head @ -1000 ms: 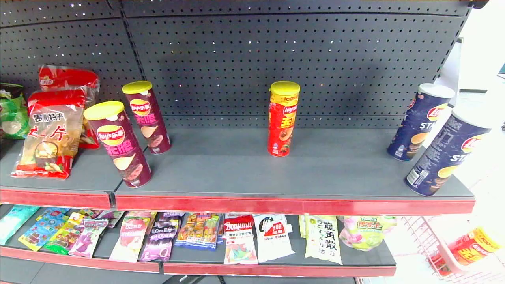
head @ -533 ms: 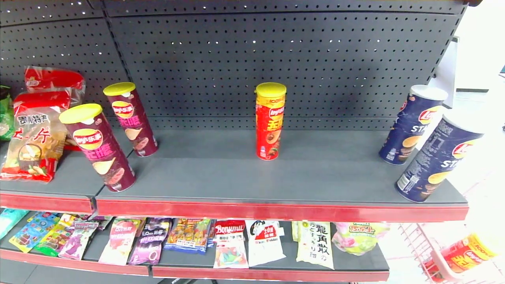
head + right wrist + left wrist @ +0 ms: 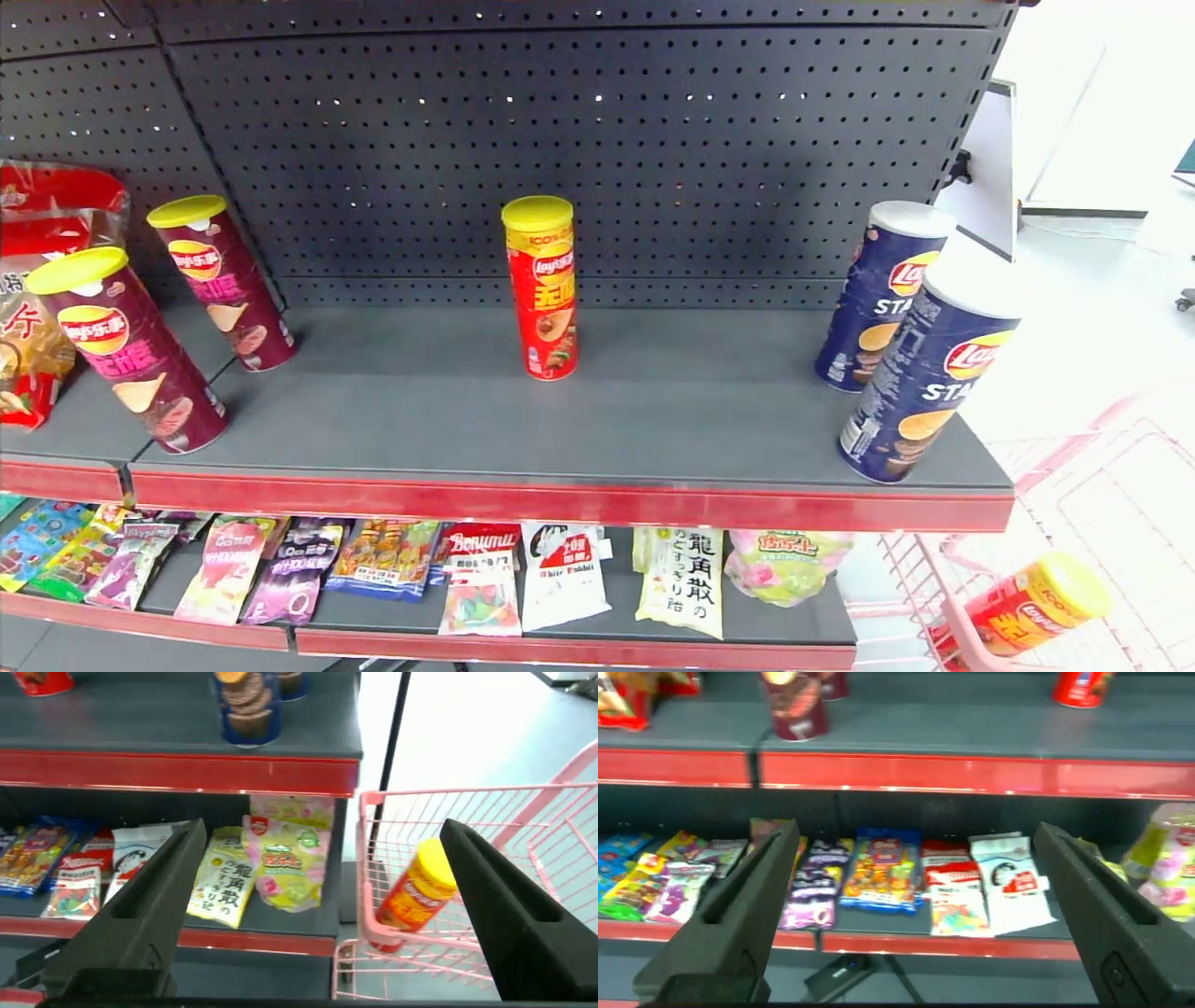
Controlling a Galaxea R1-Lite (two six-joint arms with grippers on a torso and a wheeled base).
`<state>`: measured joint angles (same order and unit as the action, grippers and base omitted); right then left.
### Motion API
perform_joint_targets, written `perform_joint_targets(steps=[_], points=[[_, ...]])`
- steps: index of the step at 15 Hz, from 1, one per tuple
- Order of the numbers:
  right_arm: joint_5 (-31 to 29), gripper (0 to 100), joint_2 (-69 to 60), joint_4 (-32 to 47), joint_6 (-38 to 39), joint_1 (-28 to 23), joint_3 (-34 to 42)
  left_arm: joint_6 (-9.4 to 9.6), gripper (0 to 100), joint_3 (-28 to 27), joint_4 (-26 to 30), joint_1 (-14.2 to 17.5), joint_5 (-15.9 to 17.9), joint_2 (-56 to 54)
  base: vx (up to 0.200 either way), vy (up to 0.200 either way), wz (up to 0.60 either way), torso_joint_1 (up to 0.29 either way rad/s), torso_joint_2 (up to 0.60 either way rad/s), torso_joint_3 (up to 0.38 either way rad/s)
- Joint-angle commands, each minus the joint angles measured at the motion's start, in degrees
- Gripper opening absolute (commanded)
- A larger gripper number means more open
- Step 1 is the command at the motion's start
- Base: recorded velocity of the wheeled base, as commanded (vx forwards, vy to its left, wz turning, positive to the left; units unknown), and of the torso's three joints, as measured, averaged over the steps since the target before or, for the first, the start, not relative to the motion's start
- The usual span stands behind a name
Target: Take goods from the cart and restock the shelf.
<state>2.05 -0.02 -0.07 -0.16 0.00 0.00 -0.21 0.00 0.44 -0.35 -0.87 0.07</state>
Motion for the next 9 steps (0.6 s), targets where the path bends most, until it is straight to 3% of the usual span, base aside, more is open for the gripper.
perform_joint_targets(steps=[1, 2, 7, 9], points=[[-0.03, 100, 0.02, -0.01, -0.02, 0.00, 0.00, 0.03, 100, 0.00, 0.00, 0.00, -0.01, 0.01, 0.000, -0.200, 0.00, -0.002, 0.00, 0.002], [0.06, 100, 0.02, -0.01, -0.02, 0.00, 0.00, -0.06, 100, 0.00, 0.00, 0.00, -0.01, 0.01, 0.000, -0.200, 0.00, 0.002, 0.00, -0.002], [0.06, 100, 0.02, -0.01, -0.02, 0.00, 0.00, 0.03, 100, 0.00, 0.00, 0.00, 0.07, 0.01, 0.000, 0.000, 0.00, 0.000, 0.00, 0.000], [0.06, 100, 0.02, -0.01, -0.02, 0.00, 0.00, 0.03, 100, 0.00, 0.00, 0.00, 0.07, 0.01, 0.000, 0.000, -0.60, 0.002, 0.00, 0.000]])
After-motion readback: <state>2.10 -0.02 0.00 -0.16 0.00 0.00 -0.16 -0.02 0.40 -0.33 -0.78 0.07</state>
